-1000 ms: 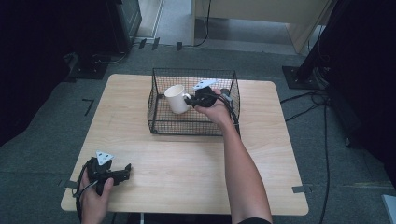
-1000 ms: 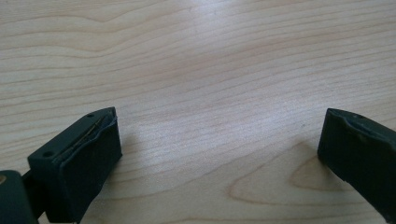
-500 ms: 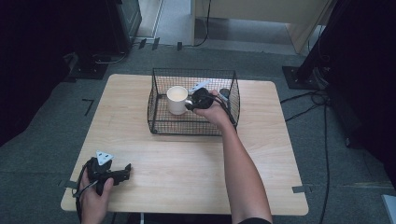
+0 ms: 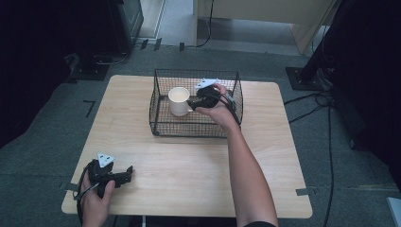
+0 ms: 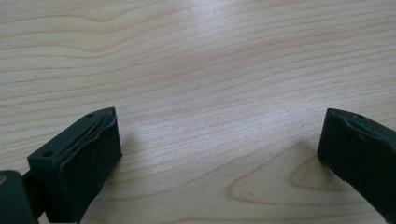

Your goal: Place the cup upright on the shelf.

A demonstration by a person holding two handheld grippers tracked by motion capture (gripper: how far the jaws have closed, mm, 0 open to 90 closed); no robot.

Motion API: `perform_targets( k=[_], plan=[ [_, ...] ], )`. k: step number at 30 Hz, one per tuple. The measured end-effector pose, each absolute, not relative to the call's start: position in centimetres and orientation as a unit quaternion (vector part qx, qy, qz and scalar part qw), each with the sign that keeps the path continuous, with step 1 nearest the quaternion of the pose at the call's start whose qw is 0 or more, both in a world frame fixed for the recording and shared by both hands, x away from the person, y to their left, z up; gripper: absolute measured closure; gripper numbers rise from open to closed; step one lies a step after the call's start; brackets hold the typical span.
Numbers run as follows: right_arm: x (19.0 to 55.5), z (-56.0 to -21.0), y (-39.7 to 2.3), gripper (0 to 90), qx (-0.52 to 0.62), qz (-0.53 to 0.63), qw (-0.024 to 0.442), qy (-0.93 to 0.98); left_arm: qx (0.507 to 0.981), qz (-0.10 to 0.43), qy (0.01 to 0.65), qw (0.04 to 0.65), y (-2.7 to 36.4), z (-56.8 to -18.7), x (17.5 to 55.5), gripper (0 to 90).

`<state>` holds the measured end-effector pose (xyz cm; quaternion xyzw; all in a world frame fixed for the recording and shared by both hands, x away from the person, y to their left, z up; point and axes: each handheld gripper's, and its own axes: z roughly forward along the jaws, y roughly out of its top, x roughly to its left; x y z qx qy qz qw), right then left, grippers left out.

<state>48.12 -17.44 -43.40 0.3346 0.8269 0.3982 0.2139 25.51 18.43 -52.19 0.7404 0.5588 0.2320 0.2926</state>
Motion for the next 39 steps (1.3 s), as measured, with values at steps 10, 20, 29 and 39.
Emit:
perform_targets(
  k=[10, 20, 29, 39],
  plan=[
    [47.5, -40.6, -19.3, 32.6, 0.366, 0.418, 0.254, 0.792, 0.74, 0.232, 0.559, 0.293, 18.4, -52.2, 25.5, 0.0],
    [45.8, -38.6, -19.9, 20.7, 0.365, 0.449, 0.219, 0.786, 0.74, 0.232, 0.559, 0.293, 18.4, -52.2, 25.5, 0.0],
    [43.5, -37.8, -19.9, 18.2, 0.375, 0.45, 0.204, 0.784, 0.74, 0.232, 0.559, 0.293, 18.4, -52.2, 25.5, 0.0],
    [40.3, -37.3, -21.1, 17.7, 0.371, 0.449, 0.207, 0.786, 0.74, 0.232, 0.559, 0.293, 18.4, -52.2, 25.5, 0.0]
  ],
)
